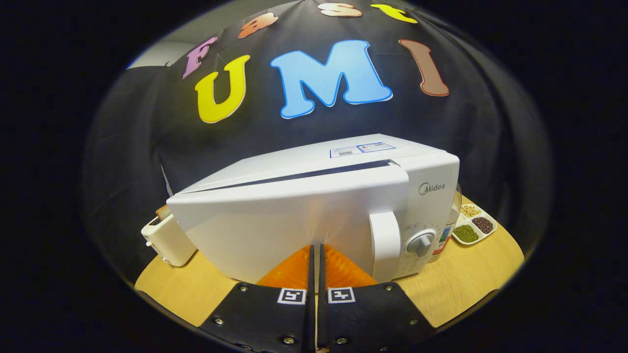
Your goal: Open the microwave, put the food inside, and close the microwave door.
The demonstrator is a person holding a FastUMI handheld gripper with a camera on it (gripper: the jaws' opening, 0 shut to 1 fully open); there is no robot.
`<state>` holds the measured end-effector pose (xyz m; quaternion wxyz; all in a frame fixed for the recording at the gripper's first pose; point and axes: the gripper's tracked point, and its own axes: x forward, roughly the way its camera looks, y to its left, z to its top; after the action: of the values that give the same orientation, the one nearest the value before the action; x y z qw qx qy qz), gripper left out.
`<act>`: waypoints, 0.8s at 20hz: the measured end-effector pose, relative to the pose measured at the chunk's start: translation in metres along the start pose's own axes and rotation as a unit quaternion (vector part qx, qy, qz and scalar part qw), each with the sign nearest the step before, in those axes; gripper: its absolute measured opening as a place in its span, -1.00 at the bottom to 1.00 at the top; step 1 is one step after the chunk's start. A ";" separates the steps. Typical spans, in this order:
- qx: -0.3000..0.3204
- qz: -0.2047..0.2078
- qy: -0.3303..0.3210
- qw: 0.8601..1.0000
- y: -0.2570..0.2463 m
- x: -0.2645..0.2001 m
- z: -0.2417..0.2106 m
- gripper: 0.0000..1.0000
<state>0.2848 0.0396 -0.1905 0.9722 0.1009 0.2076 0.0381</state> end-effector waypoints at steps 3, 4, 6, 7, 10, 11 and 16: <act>-0.007 -0.009 -0.013 1.000 -0.004 0.009 0.006 -0.96; -0.003 -0.010 0.002 1.000 -0.002 0.010 0.002 -0.97; -0.009 -0.019 -0.002 1.000 -0.007 0.015 0.005 -0.93; -0.008 -0.014 0.000 1.000 -0.004 0.013 0.005 -0.93; -0.018 -0.010 -0.020 1.000 0.003 -0.002 0.019 -0.93; -0.021 -0.008 -0.023 0.999 0.005 -0.011 0.021 -0.92; -0.057 -0.010 -0.073 0.996 0.017 -0.066 0.044 -0.93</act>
<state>0.2422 0.0406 -0.1219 0.9893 0.0459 0.1350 0.0323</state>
